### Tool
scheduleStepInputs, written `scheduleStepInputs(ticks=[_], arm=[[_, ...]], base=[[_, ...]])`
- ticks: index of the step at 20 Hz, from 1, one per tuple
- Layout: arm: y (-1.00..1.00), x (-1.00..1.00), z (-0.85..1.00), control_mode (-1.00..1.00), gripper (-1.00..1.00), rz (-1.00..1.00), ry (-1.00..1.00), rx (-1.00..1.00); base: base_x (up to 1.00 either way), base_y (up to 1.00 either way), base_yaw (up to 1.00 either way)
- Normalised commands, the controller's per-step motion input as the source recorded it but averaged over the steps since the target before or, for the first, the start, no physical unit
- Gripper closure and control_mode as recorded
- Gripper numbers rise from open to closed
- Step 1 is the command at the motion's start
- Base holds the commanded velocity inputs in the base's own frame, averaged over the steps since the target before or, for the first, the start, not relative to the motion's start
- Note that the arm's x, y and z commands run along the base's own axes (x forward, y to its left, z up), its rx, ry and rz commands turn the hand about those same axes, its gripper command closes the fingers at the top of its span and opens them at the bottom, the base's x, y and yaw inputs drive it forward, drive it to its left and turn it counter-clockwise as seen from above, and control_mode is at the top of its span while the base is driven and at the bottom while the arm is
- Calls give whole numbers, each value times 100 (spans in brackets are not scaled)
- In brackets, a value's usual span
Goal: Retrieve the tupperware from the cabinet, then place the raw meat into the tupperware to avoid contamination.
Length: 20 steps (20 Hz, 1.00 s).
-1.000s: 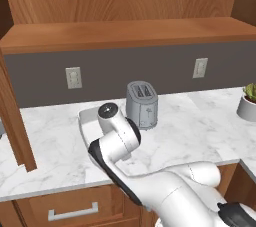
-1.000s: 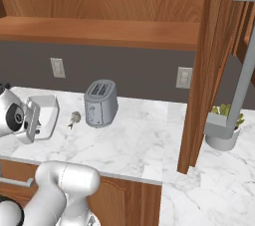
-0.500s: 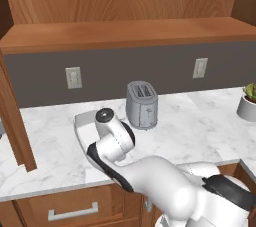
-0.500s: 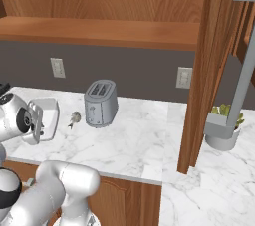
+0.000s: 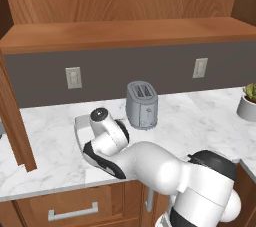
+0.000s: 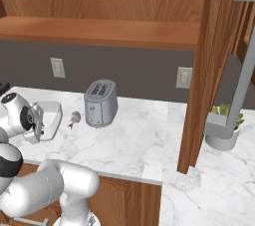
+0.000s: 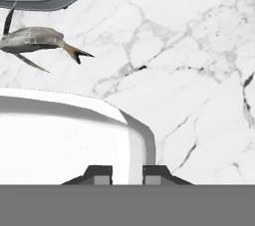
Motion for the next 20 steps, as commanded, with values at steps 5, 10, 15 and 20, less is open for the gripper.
scheduleStepInputs(ticks=[5, 10, 15, 20], arm=[[10, 12, -14, -100, 100, 0, 2, 0], [13, 13, -14, -100, 100, 0, 0, 0], [9, 6, -7, -100, -100, 0, 0, 0], [0, 0, 0, -100, -100, 0, 0, 0]], base=[[0, 0, 0], [0, 0, 0], [0, 0, 0], [0, 0, 0]])
